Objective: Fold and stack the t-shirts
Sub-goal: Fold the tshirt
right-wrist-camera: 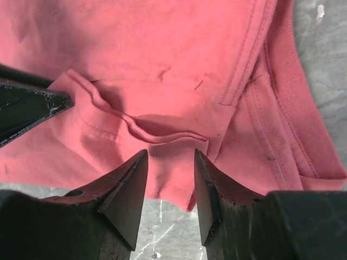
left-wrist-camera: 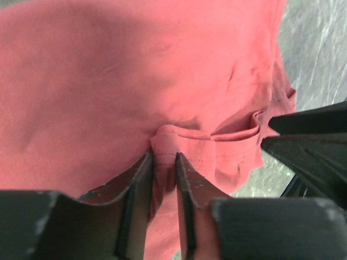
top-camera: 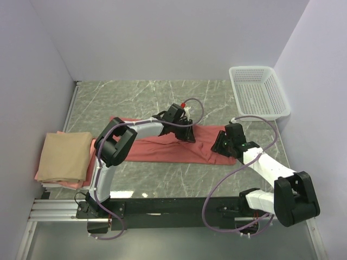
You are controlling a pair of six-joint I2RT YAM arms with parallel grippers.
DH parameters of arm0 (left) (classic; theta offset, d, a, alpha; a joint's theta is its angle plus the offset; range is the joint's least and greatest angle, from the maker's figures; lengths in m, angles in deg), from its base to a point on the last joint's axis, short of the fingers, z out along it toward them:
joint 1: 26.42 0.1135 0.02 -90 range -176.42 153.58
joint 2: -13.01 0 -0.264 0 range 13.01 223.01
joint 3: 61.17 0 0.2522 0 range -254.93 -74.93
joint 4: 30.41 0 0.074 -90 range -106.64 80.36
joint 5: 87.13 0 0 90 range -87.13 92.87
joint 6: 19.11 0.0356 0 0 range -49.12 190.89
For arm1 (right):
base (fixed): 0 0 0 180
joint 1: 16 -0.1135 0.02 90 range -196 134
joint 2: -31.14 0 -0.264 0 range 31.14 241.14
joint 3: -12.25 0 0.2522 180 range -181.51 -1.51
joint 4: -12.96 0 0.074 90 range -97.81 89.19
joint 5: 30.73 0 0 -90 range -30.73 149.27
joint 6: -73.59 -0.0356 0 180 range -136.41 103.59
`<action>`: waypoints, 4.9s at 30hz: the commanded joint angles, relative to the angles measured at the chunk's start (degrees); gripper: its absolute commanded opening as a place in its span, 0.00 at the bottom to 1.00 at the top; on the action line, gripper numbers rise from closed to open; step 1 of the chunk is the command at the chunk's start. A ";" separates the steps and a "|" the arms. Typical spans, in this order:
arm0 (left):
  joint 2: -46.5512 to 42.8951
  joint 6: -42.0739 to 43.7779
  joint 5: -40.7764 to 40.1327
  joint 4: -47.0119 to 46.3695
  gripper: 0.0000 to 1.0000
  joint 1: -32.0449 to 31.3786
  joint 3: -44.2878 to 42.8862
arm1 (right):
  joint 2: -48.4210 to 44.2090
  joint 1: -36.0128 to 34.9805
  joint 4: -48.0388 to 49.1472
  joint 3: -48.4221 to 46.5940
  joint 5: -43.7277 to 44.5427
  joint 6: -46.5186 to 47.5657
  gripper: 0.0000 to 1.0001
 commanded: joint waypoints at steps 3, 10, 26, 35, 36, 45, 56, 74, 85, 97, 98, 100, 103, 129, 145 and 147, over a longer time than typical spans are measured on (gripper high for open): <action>-5.61 -0.60 -1.30 -4.57 0.22 -0.32 3.75 | 1.23 -0.42 0.25 -2.97 2.52 0.58 0.47; -10.61 -4.81 -6.58 -11.68 0.18 -0.32 10.78 | 2.11 -0.42 -0.20 -3.24 5.34 1.20 0.47; -10.27 -8.68 -7.55 -16.61 0.12 -0.32 15.97 | 2.28 -0.86 0.24 -2.27 4.28 0.58 0.43; -9.39 -9.39 -6.50 -17.67 0.12 -0.32 16.41 | 3.16 -1.57 0.25 -1.74 4.72 0.06 0.39; -9.39 -9.39 -6.49 -17.84 0.12 -0.32 16.41 | 3.16 -1.57 0.16 -1.74 4.81 0.05 0.39; -8.95 -9.65 -6.05 -18.19 0.11 -0.32 16.67 | 5.01 -1.65 -1.42 -2.53 6.74 -1.00 0.35; -8.86 -9.83 -5.18 -18.81 0.11 -0.40 16.85 | 5.10 -1.65 -1.60 -4.02 5.34 -1.53 0.18; -10.01 -12.55 -6.67 -23.38 0.17 -0.40 17.91 | -0.53 -1.74 -8.28 -11.32 11.83 0.67 0.03; -9.74 -13.43 -11.68 -24.52 0.22 0.30 16.85 | 1.67 -1.65 -6.71 -12.73 15.71 0.41 0.02; -7.55 -13.17 -12.12 -25.40 0.35 1.88 12.90 | 3.69 -1.39 -4.24 -12.99 16.85 -0.21 0.02; -7.28 -13.17 -11.77 -25.40 0.35 1.88 12.63 | 3.69 -1.39 -4.15 -13.08 16.85 -0.12 0.02; -6.58 -12.91 -11.59 -24.88 0.34 1.97 11.49 | 3.95 -1.30 -4.24 -13.34 16.76 0.05 0.02; -5.52 -11.59 -11.41 -21.81 0.35 1.97 9.21 | 3.95 -1.30 -4.41 -13.43 16.32 0.05 0.02; 1.16 -0.42 -9.49 4.48 0.46 0.21 -6.44 | 3.78 -1.30 -3.27 -11.67 14.04 -0.56 0.02; -4.28 -2.44 -7.02 -3.06 0.21 0.56 -0.74 | 3.16 -1.30 -2.92 -10.88 14.04 -0.65 0.02; -4.82 -3.40 -7.02 -4.65 0.20 0.91 0.15 | 3.07 -1.39 -3.01 -10.79 14.39 -0.65 0.02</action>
